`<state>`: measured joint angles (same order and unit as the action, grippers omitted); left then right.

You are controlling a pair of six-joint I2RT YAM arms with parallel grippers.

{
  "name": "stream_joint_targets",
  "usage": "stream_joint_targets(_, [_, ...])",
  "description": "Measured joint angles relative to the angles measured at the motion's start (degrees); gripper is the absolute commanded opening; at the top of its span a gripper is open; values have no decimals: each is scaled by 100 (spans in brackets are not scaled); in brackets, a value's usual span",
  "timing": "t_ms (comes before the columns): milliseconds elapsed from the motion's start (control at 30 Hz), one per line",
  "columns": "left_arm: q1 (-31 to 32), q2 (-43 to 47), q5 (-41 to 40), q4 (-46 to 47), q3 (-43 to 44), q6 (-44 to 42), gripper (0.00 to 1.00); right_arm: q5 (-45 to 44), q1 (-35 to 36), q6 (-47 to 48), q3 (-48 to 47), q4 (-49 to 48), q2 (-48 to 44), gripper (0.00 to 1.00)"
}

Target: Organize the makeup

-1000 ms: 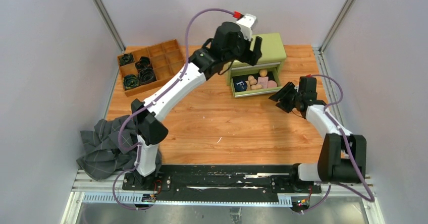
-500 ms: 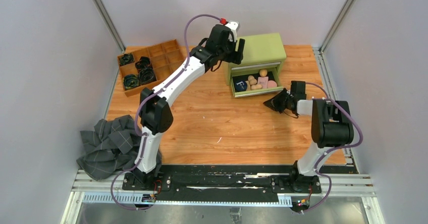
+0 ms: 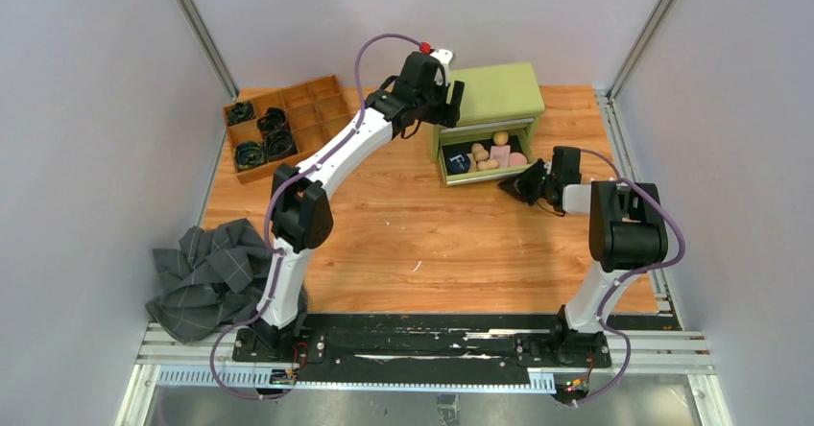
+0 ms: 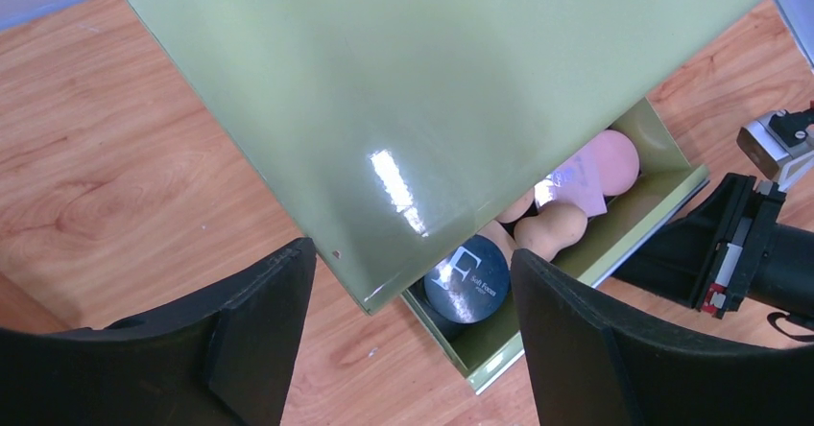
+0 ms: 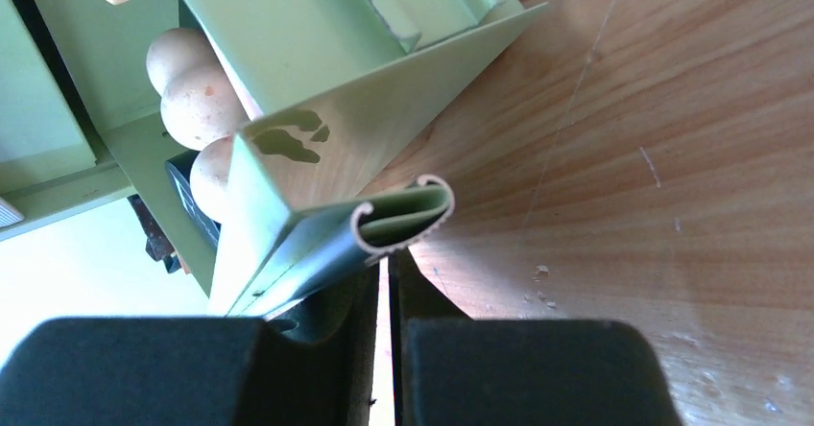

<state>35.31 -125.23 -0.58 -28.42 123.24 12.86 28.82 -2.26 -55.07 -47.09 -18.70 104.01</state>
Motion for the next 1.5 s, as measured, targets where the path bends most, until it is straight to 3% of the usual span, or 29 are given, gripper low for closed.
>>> stream_joint_targets(200, [-24,0,109,-11,4,0,80,199,2,-162,-9,-302,197,6])
stream_joint_targets(733, [-109,-2,503,-37,17,7,80,116,599,-1410,-625,-2487,1054,4])
stream_joint_targets(1267, [-127,2,673,-39,15,0,81,-531,765,-1580,-1469,-2557,1827,8])
stream_joint_targets(1400, [-127,63,732,-87,-42,-2,84,-533,820,-1554,-1222,-2649,1744,13])
stream_joint_targets(1500, [-90,179,769,-254,-101,-39,86,-603,850,-1270,-485,-2424,1150,19])
